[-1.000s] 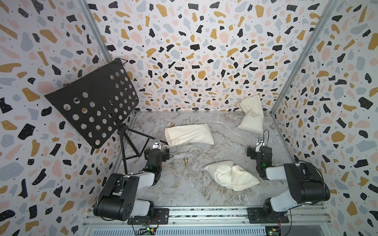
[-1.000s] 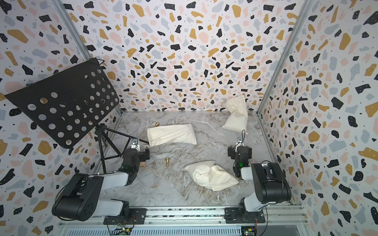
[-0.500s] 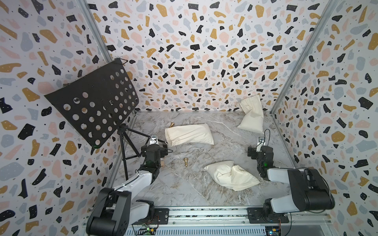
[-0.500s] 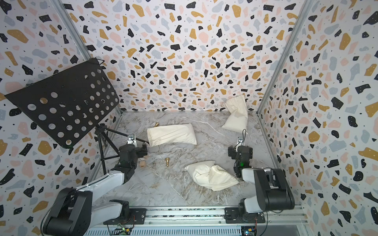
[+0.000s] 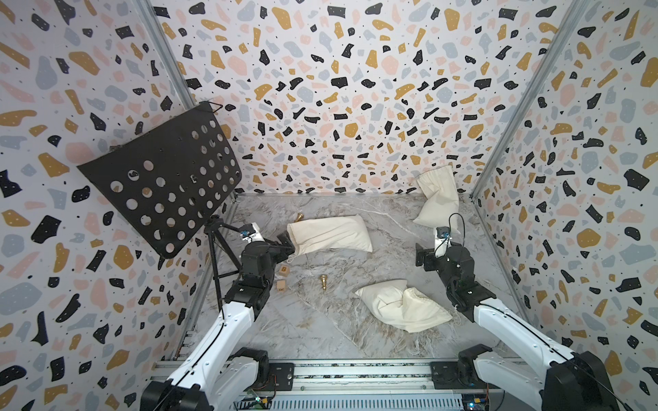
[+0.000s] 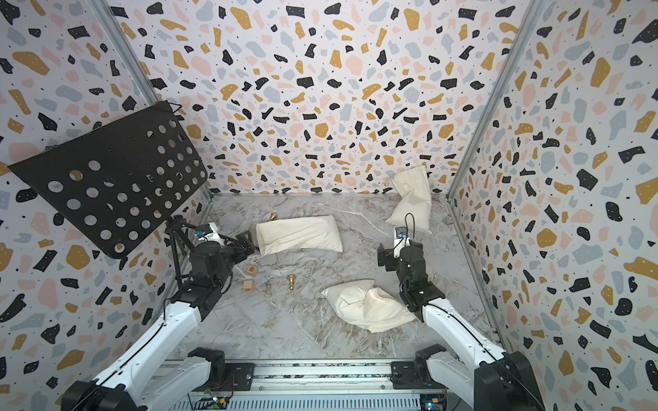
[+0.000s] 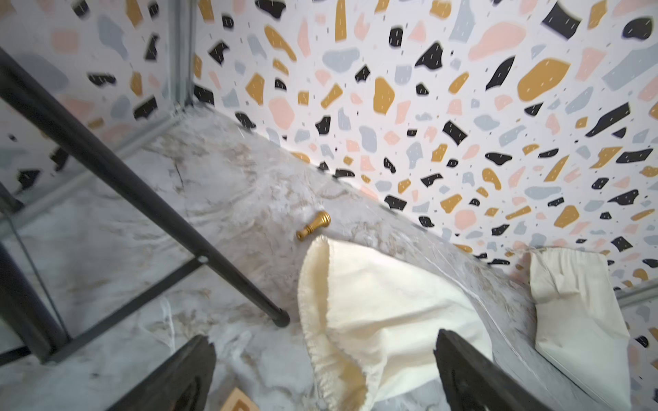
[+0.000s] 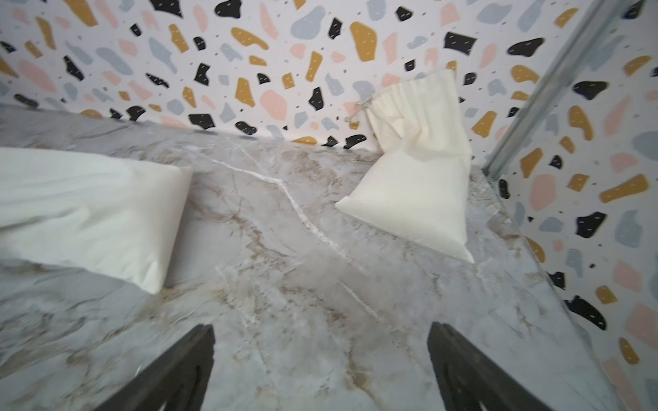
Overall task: Close the soil bag
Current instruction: Adjust the soil bag at the center of the board.
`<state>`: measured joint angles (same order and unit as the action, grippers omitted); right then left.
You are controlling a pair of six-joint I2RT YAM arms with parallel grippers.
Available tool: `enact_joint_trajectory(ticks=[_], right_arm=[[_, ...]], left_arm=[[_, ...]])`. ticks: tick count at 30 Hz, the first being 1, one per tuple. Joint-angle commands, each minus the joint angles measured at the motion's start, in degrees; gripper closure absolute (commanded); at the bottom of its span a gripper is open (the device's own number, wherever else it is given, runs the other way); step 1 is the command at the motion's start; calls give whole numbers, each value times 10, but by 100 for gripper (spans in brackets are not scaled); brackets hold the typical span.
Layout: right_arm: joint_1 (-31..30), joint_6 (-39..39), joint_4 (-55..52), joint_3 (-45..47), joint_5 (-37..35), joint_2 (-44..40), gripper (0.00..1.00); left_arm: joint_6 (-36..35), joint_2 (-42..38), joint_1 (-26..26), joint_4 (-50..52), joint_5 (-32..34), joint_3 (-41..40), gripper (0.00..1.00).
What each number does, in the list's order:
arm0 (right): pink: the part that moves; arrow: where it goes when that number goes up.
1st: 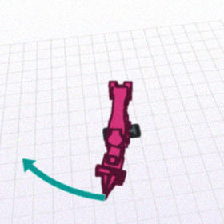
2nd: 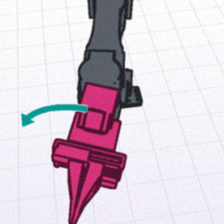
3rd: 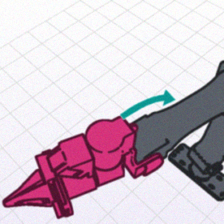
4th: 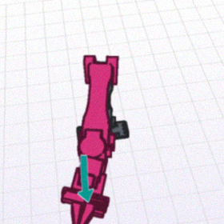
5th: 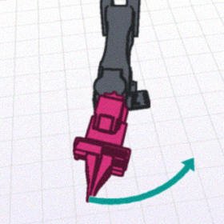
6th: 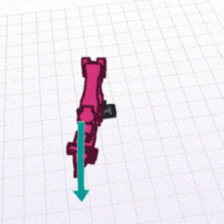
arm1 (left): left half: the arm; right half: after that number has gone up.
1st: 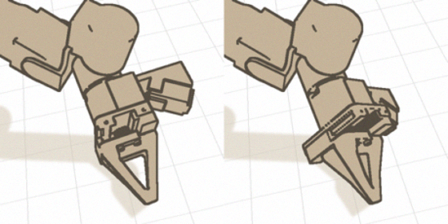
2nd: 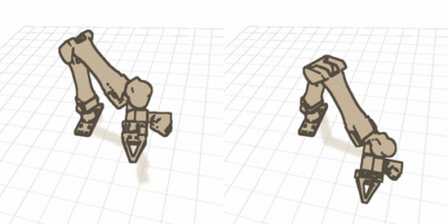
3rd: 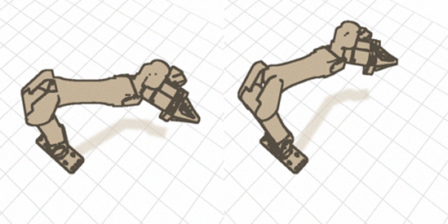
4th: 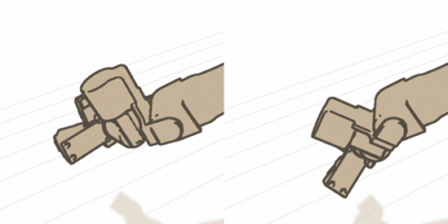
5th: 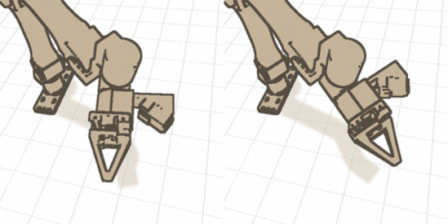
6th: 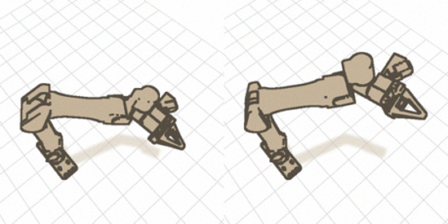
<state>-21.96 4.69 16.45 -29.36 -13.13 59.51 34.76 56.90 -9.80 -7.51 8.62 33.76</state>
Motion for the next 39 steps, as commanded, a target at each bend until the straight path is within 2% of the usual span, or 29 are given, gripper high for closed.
enact_joint_trajectory(ticks=[1, 5, 7, 9, 10, 14, 16, 19, 21, 23, 25, 29, 33, 39], right_arm=[[-34, 2, -33, -36, 21, 22, 0], [-64, -6, -37, -59, 30, 54, 0], [-75, -7, -32, -65, 39, 66, 0], [-88, -14, -31, -70, 39, 76, 0], [-92, -17, -30, -72, 38, 80, 0], [-106, -26, -37, -85, 40, 94, 0], [-111, -30, -36, -85, 45, 96, 0], [-116, -37, -31, -88, 73, 98, 0], [-121, -37, -27, -88, 95, 100, 0], [-128, -37, -18, -86, 117, 103, 0], [-136, -40, -6, -83, 129, 109, 0], [-148, -53, 10, -80, 156, 126, 0], [-157, -45, 54, -64, 186, 141, 0], [-161, -43, 92, -57, 203, 170, 0]], left_arm=[[30, 63, -2, 16, -61, 30, 0], [8, 151, -1, 45, -75, 76, 0], [11, 182, 0, 25, -94, 79, 0], [25, 213, 0, -15, -151, 80, 0], [28, 229, 0, -29, -185, 85, 4], [55, 274, -5, -93, -287, 98, 37], [79, 273, -17, -135, -304, 85, 57], [83, 262, -49, -131, -313, 99, 88], [81, 256, -80, -129, -310, 107, 95], [88, 254, -106, -131, -299, 110, 95], [103, 256, -135, -149, -294, 112, 87], [116, 268, -183, -164, -289, 125, 82], [113, 297, -235, -168, -288, 151, 66], [97, 274, -241, -149, -289, 150, 51]])
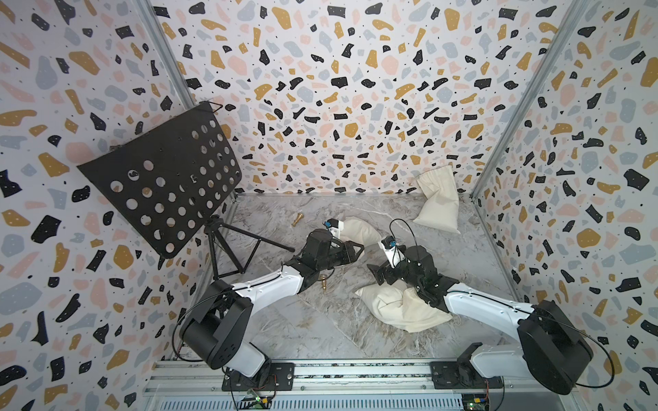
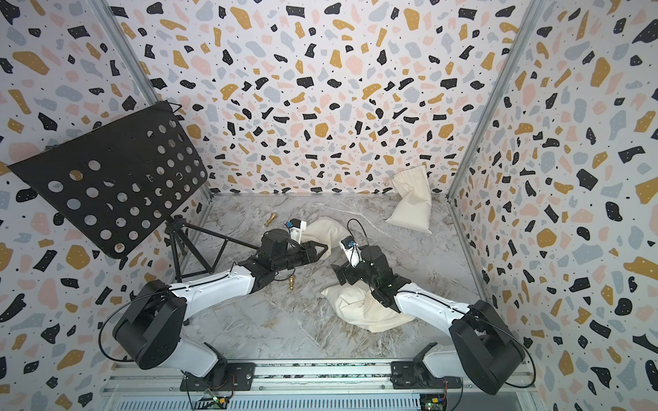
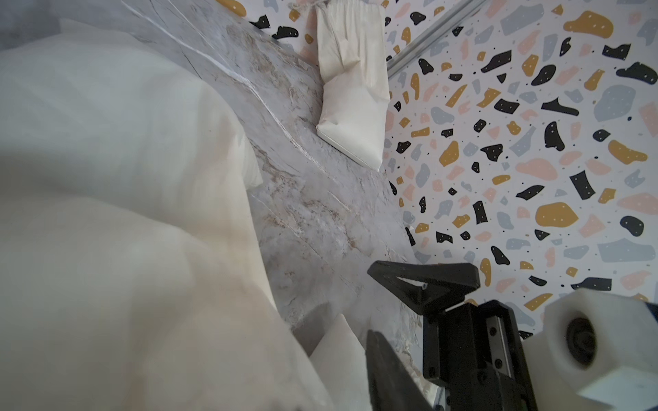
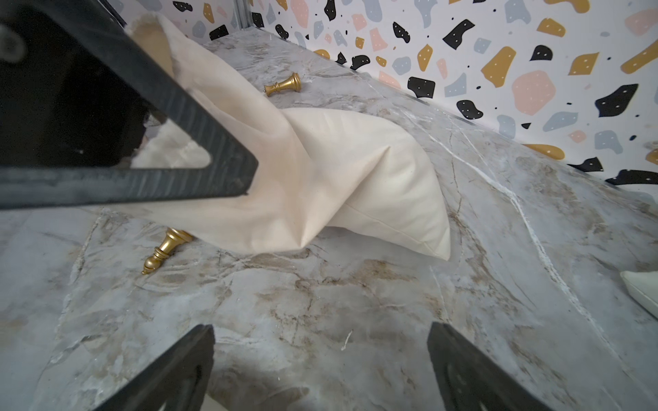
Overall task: Close the soil bag
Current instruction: Adjust the soil bag at the center of the board.
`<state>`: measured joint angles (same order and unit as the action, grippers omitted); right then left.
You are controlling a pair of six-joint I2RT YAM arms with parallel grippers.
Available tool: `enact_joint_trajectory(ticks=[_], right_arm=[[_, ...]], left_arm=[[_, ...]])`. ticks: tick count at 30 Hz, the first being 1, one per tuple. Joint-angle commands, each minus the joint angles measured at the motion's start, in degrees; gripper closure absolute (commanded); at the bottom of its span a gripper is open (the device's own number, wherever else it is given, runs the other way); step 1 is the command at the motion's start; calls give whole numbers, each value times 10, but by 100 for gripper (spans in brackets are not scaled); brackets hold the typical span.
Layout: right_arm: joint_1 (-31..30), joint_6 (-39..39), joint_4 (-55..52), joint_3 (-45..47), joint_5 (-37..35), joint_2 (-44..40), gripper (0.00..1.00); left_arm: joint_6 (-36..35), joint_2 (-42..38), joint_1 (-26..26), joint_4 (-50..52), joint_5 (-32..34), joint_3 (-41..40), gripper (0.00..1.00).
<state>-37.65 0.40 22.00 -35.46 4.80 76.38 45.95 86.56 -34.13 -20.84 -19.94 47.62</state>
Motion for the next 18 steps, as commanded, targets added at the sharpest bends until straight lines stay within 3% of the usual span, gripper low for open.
enact_joint_trajectory(ticks=[1, 7, 11, 13, 15, 18], right_arm=[[-4, 2, 50, 6, 31, 4, 0], [-5, -12, 113, -5, 68, 51, 0], [-5, 4, 210, -5, 87, 100, 0], [-5, 5, 236, -13, 92, 123, 4], [-5, 1, 257, -16, 90, 138, 15], [-4, -6, 282, -18, 86, 151, 45]], left_arm=[[-21, -29, 2, -10, -7, 12, 49], [-32, -43, 1, -2, -38, 9, 44], [-26, -44, 1, -12, -54, 7, 43], [-22, -48, 1, -18, -59, 5, 43], [-21, -55, 1, -17, -61, 2, 43], [-31, -76, 1, -4, -56, -5, 43]])
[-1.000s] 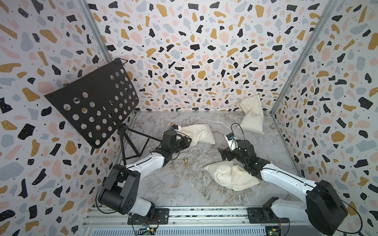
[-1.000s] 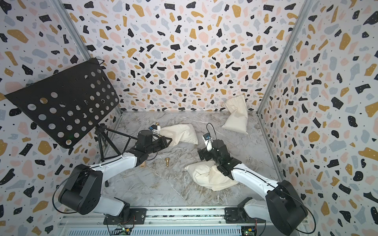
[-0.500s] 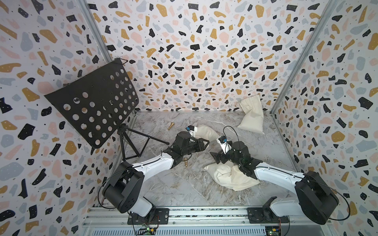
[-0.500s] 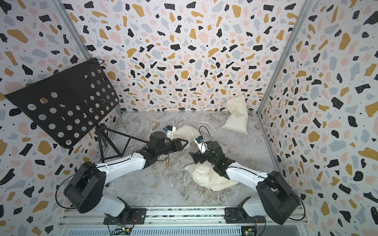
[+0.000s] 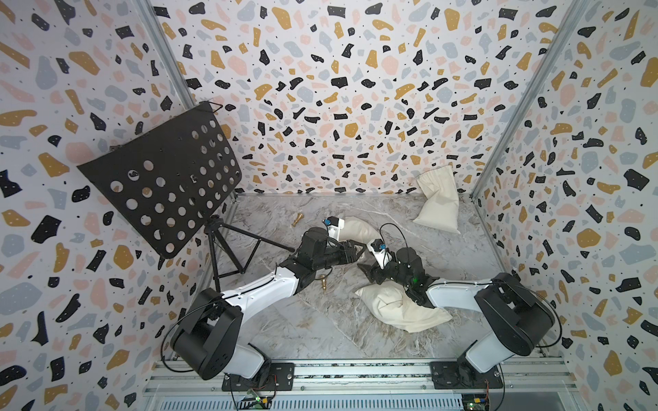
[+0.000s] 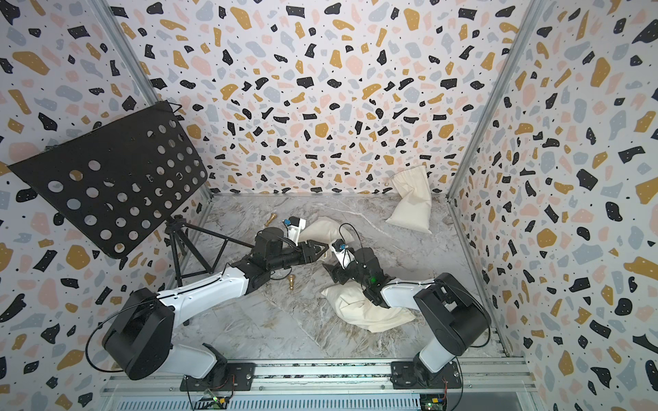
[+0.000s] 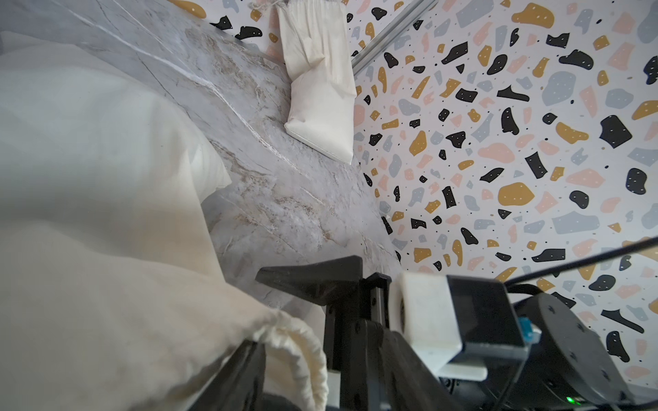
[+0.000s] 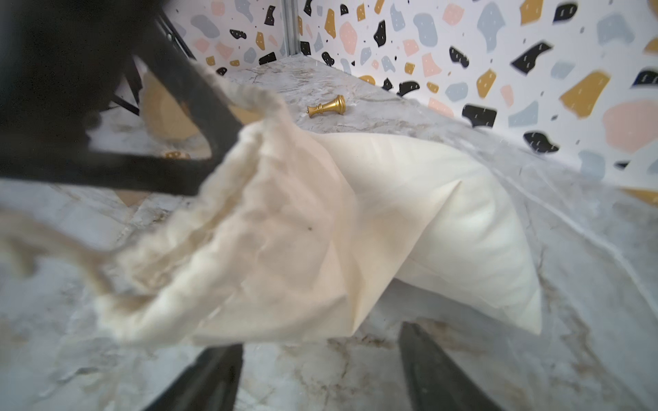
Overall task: Close the soil bag
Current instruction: Adjust the soil bag at the center of the board.
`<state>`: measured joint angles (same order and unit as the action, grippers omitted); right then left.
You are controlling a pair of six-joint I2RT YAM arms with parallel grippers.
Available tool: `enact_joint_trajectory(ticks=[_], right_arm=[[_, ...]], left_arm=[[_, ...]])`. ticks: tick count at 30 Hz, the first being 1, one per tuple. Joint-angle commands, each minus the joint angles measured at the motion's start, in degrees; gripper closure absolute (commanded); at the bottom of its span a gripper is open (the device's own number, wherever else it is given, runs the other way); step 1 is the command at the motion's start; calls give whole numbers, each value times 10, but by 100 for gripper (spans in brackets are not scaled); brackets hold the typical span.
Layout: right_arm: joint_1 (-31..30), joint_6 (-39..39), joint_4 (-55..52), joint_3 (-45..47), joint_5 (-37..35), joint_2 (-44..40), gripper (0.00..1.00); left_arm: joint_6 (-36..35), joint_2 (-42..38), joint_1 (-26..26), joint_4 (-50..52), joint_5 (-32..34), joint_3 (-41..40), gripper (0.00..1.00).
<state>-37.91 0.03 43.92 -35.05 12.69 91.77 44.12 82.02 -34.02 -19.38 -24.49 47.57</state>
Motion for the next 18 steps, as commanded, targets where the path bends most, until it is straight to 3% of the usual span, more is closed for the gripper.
enact_joint_trajectory(ticks=[1, 6, 8, 12, 15, 18], right_arm=[[-1, -4, 66, -23, 7, -1, 54], [11, -2, 67, -26, 28, -7, 99], [19, 0, 60, -27, 38, -11, 100], [48, 4, 58, -7, 59, -32, 100], [75, 14, 51, -1, 82, -43, 100], [88, 18, 48, 4, 86, -47, 100]], left_arm=[[-17, -39, 0, -9, -7, -6, 43], [-72, -89, 0, 53, 20, -2, 38], [-109, -109, 1, 92, 34, 8, 34], [-292, -178, -1, 229, 117, 29, 14], [-408, -208, -1, 235, 239, 0, 5], [-528, -185, -4, 211, 255, -15, 0]])
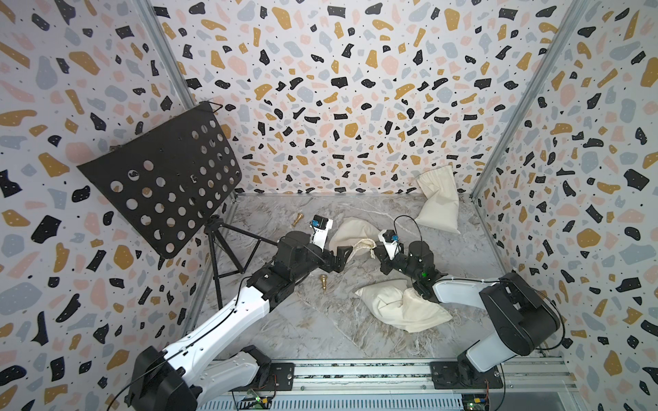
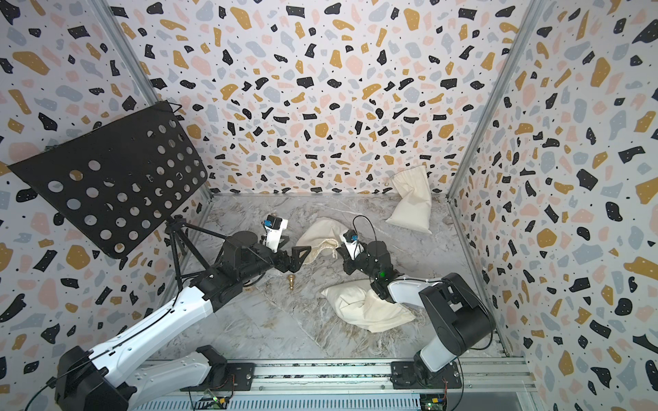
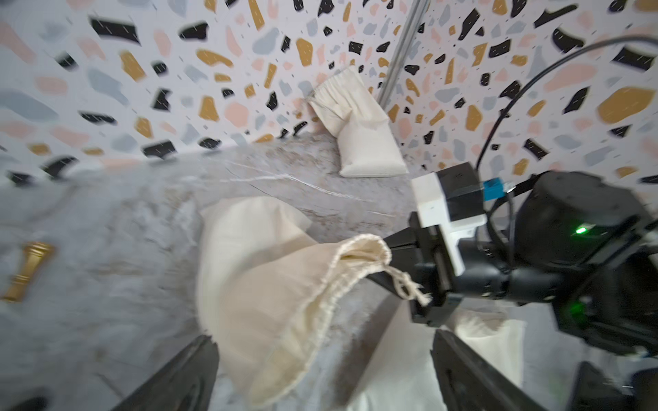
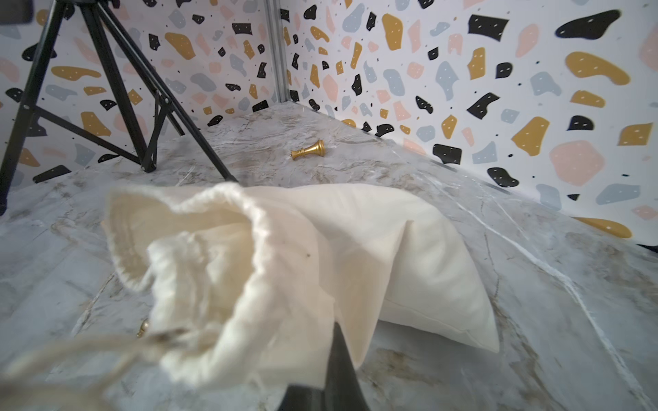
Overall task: Close the soil bag
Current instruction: Adjust the soil bag at the center of the board.
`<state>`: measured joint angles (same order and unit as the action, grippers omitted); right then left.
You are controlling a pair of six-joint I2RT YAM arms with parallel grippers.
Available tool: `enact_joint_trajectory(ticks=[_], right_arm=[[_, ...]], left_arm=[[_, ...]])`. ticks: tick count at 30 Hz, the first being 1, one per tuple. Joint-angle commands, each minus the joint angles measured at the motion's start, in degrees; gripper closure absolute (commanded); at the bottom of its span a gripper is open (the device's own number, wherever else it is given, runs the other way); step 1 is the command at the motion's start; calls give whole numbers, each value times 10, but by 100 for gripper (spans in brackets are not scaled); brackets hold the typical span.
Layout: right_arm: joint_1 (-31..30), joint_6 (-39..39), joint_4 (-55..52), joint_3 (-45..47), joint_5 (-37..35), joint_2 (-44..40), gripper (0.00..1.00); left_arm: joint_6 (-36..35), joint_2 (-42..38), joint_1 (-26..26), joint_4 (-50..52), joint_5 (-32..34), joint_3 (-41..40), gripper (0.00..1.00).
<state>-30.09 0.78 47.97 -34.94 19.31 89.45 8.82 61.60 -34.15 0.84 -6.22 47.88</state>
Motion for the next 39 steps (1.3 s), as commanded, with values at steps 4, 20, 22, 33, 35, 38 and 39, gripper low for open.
enact_joint_trajectory(ticks=[4, 20, 22, 33, 35, 38, 39], right_arm=[[20, 14, 0, 8, 16, -36, 100], [26, 27, -35, 0, 11, -47, 100], [26, 28, -43, 0, 7, -52, 100], [26, 61, -297, -23, -101, -185, 78], [26, 85, -414, -45, -149, -220, 77], [21, 111, -517, -68, -147, -265, 68], [15, 115, -545, -73, -133, -276, 65]], left_arm=[[-261, 86, -12, 5, 77, 3, 0], [-355, 241, -62, -88, -48, 67, 0], [-352, 264, -64, -102, -39, 79, 0], [-276, 315, -65, -103, 13, 129, 100], [-259, 314, -65, -105, 20, 129, 100], [-239, 313, -65, -110, 23, 127, 100], [-233, 313, -65, -112, 21, 126, 100]])
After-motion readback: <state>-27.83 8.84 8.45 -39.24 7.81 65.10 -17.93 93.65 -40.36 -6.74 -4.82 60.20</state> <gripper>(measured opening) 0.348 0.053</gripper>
